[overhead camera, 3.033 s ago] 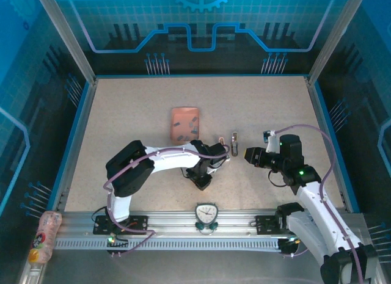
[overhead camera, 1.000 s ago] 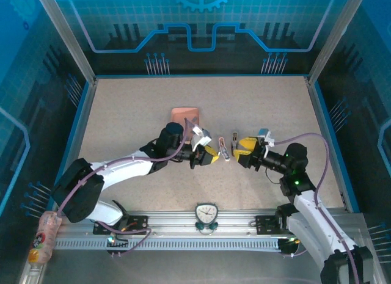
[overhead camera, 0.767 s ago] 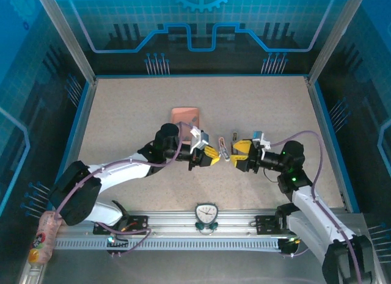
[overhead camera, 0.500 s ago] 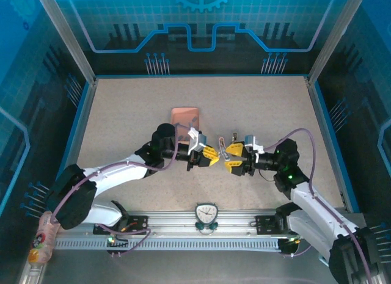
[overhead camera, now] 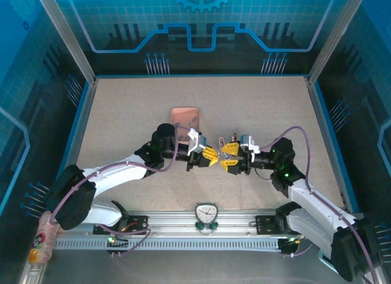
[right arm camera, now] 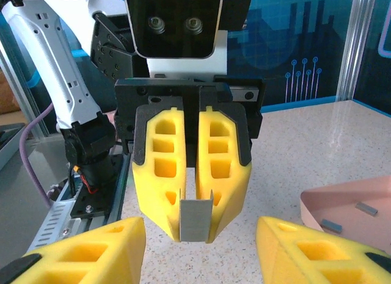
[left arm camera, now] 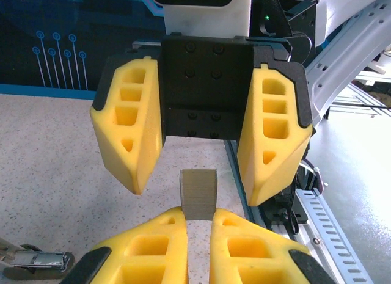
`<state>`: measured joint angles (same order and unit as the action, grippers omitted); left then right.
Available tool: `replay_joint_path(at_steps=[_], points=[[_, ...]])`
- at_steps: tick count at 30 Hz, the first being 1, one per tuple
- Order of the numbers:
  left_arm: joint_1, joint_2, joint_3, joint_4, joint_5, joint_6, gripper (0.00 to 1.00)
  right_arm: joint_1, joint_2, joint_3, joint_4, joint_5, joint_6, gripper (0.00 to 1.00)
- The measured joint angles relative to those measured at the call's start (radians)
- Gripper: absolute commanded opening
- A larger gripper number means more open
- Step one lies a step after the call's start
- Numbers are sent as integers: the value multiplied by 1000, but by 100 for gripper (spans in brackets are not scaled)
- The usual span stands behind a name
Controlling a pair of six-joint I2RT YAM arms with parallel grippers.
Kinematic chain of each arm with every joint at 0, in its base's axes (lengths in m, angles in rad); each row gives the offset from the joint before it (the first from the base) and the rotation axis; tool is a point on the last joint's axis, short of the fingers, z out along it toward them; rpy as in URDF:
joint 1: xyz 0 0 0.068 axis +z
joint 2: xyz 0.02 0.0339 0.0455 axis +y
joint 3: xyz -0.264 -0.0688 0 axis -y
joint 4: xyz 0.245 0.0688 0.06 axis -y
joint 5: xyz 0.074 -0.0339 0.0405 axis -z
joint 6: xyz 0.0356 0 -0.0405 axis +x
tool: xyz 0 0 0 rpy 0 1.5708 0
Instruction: Load the staples into the stapler
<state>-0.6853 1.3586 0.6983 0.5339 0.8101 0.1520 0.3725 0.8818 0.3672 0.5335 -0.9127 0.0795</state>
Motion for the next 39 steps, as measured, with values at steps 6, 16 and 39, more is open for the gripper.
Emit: replay_joint_path(at_steps=[6,16,39], points=[[-2,-6,0,-18,0,21,12,4,38,1,46,-7,26,44],[-5,-7,0,-48,0,42,12,15,74,2,116,-31,67,39],[-10,-27,0,-72,-10,67,18,29,100,18,137,-69,100,20]])
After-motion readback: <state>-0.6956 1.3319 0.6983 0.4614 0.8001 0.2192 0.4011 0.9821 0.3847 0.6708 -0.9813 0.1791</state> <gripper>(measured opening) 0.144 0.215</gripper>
